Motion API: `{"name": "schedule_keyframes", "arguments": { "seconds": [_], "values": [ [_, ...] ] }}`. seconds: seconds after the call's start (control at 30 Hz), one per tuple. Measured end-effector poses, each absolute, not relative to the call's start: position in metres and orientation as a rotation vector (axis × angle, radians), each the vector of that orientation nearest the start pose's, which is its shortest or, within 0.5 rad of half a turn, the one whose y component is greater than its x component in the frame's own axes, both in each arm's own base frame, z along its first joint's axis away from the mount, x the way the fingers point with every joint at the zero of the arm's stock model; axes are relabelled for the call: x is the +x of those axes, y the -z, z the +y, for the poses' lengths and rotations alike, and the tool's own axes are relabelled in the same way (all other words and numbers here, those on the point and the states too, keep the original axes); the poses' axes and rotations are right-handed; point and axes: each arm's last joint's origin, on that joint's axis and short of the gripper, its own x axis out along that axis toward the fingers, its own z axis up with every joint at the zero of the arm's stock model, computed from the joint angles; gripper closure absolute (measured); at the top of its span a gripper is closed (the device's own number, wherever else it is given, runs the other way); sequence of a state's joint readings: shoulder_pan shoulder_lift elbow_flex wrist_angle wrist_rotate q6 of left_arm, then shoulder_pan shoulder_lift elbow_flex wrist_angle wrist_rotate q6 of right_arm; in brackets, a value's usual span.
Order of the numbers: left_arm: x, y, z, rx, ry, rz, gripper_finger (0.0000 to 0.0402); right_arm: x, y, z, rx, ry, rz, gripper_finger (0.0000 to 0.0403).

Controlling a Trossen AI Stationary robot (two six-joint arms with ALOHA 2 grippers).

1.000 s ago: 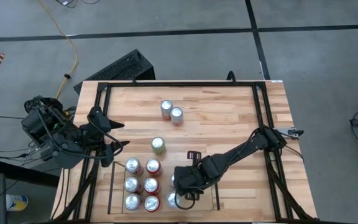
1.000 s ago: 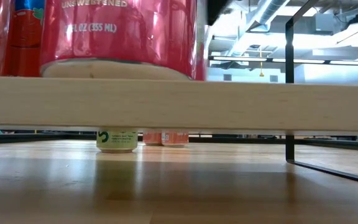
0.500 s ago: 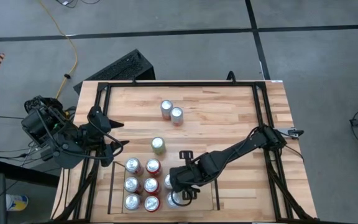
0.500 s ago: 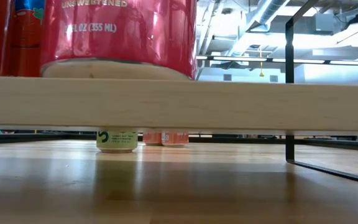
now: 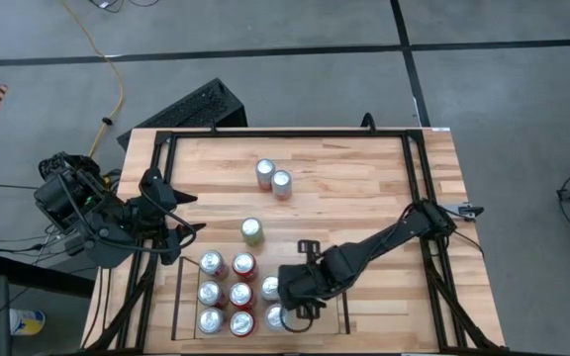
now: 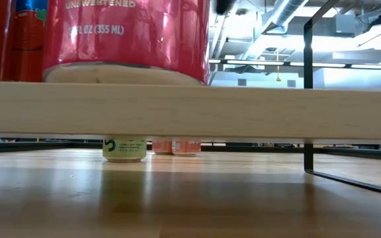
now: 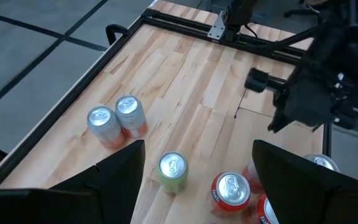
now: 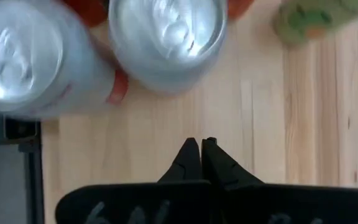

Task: Place canned beverage on shelf
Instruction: Put the white soda can on the shelf aligned with the other white soda can

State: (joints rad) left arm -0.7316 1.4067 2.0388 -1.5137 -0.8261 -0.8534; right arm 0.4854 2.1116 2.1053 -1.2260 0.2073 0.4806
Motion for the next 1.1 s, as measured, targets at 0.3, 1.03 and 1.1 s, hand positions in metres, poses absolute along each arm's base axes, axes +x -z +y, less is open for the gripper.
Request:
{"name": "schedule_keyframes", "arguments": {
  "seconds": [0.3, 1.03, 1.1],
  "values": [
    [0.159, -0.49, -0.114, -0.214, -0.336, 0.525, 0.012, 0.368, -0.299, 0.248, 0.098, -0.075, 1.123, 0.0403],
    [0.159, -0.49, -0.114, -0.212, -0.33, 0.532, 0.012, 0.397, -0.277, 0.246, 0.1, -0.178, 1.085, 0.0403],
    [0.159, -0.49, -0.114, -0.205, -0.328, 0.533, 0.012, 0.395, -0.275, 0.244, 0.108, -0.149, 1.117, 0.0403]
  ]
}}
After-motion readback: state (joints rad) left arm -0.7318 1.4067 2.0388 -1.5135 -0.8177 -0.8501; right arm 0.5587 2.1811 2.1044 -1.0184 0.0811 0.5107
